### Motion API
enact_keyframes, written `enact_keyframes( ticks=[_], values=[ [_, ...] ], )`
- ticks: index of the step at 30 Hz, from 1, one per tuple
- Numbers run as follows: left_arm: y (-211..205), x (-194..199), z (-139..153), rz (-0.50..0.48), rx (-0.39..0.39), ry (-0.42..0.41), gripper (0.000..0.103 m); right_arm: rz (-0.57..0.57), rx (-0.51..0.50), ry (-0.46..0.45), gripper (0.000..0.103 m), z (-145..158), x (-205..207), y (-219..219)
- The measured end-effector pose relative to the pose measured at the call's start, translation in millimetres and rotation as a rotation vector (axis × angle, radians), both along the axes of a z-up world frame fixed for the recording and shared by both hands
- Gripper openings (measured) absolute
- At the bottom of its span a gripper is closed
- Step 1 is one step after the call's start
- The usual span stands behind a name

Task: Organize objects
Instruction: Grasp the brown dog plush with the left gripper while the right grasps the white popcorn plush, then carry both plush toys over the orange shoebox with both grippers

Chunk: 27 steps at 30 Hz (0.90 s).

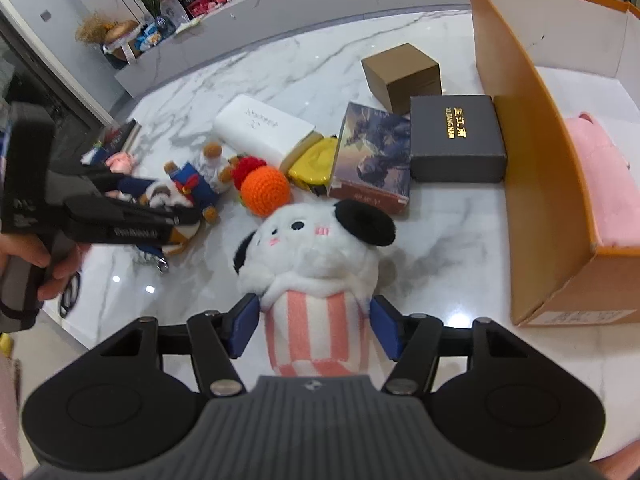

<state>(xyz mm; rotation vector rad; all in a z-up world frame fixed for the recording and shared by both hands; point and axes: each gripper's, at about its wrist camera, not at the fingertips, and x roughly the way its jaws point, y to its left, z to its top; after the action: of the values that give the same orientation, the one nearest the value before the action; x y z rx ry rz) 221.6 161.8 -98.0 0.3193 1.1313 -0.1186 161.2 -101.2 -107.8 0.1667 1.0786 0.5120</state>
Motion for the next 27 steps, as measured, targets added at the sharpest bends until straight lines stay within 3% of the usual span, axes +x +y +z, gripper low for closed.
enact_keyframes(
  ticks=[5, 13, 20, 27],
  values=[
    [6.1, 0.2, 4.9, 0.055, -0.082, 0.059, 0.066, -0.026, 0.095, 0.045, 0.071, -0.7, 13.7, -13.5],
    [3.7, -27.0, 7.6, 0.212, -0.31, 0.11, 0.064, -0.073, 0.145, 0.121, 0.07, -22.8, 28.5, -27.3],
    [-16.4, -52.2, 6.8, 0.32, -0.364, 0.071, 0.064, -0.06, 0.149, 0.105, 0.066, -28.3, 17.9, -26.5],
    [-29.2, -76.7, 6.2, 0.435, -0.467, 0.065, 0.063, -0.064, 0.129, 0.115, 0.061, -29.4, 2.3, -26.1]
  ],
)
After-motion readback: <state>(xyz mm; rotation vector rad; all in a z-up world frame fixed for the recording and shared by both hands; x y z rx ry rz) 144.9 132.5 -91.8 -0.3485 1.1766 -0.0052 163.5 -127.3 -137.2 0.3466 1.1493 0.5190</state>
